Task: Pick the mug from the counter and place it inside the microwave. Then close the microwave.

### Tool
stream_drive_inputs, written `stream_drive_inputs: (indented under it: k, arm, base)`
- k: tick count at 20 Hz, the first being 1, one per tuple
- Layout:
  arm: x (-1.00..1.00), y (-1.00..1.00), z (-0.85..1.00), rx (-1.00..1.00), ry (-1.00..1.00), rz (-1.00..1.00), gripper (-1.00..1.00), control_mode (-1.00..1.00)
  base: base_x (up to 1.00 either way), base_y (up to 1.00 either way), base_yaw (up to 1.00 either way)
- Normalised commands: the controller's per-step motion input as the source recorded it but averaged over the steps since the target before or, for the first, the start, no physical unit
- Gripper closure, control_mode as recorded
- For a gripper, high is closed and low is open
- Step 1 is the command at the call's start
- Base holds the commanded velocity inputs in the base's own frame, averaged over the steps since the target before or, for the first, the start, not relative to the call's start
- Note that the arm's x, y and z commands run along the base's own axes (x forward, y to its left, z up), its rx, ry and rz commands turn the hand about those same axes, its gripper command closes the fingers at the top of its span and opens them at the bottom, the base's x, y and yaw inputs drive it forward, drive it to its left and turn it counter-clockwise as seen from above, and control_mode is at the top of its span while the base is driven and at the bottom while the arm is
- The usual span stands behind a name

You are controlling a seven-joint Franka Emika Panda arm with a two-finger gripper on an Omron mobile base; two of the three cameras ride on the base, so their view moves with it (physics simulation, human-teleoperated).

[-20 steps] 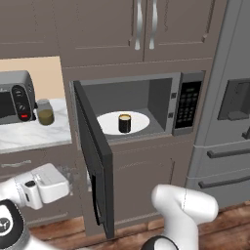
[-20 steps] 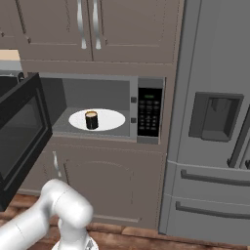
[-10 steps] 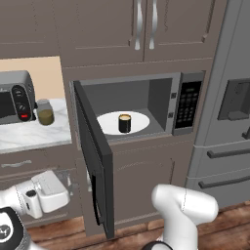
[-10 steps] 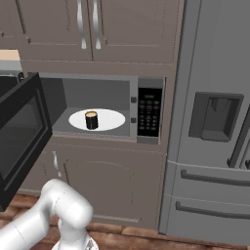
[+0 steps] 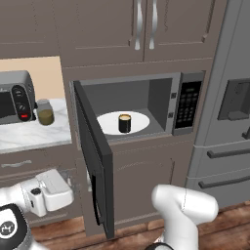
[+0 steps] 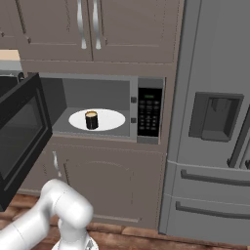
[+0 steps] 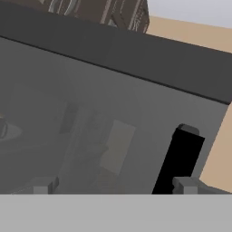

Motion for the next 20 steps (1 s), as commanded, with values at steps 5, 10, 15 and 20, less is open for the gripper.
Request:
stream_drive_inputs:
  k: [5, 10, 15, 20]
  arm:
    - [0.0, -0.48, 0.0, 0.1, 0.0, 0.0, -1.0, -1.0]
    - [-0.05, -0.41, 0.0, 0.08, 0.0, 0.0, -1.0, -1.0]
    - [-0.04, -0.42, 0.0, 0.05, 0.0, 0.0, -1.0, -1.0]
    - [0.0, -0.43, 0.0, 0.01, 0.0, 0.0, -1.0, -1.0]
  base:
    - [0.0, 0.0, 0.0]
    - [0.0, 0.0, 0.0]
    - [0.0, 0.0, 0.0]
    - [0.0, 0.0, 0.0]
